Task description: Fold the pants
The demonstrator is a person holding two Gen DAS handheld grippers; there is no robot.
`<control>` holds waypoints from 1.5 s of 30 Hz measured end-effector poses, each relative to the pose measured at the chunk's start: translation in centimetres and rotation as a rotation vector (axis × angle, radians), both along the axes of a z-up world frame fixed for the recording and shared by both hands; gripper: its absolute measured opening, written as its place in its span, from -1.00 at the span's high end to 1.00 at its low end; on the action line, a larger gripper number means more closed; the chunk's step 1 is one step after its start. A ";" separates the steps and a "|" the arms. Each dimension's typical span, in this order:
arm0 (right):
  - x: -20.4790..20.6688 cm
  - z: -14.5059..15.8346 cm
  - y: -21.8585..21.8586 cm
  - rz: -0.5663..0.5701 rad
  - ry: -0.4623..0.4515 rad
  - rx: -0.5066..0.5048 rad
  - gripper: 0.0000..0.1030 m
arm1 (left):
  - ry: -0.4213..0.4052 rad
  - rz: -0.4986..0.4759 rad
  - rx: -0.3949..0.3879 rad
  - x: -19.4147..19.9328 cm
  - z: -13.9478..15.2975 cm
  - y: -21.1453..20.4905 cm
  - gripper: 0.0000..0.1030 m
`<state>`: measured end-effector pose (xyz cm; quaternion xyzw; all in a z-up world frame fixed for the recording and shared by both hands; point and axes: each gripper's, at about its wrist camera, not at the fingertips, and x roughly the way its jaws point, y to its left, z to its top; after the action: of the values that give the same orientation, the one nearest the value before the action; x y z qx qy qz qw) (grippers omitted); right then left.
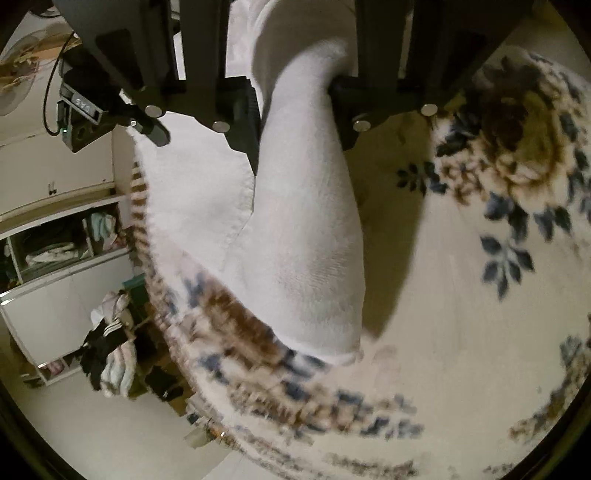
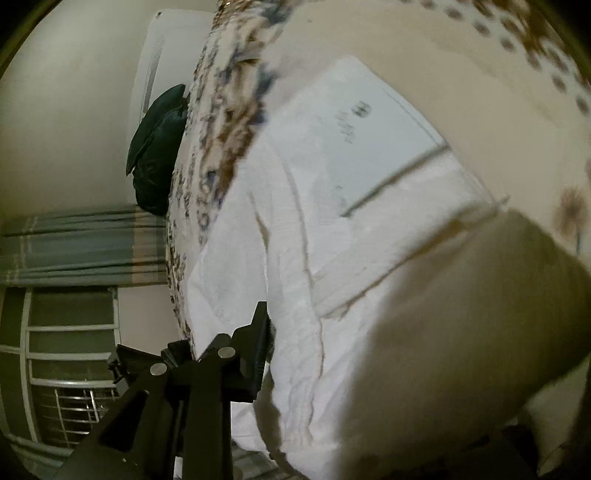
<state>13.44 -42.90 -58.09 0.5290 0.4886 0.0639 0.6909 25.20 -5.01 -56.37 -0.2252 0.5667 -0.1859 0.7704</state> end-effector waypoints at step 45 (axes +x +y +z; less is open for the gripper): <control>50.3 -0.7 12.6 0.175 0.050 -0.161 0.25 | 0.047 0.109 -0.080 41.4 -3.2 14.5 0.18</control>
<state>63.75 -30.30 -58.80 0.4284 0.5535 0.0714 0.7107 66.57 9.49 -59.54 -0.2908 0.5635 -0.1609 0.7563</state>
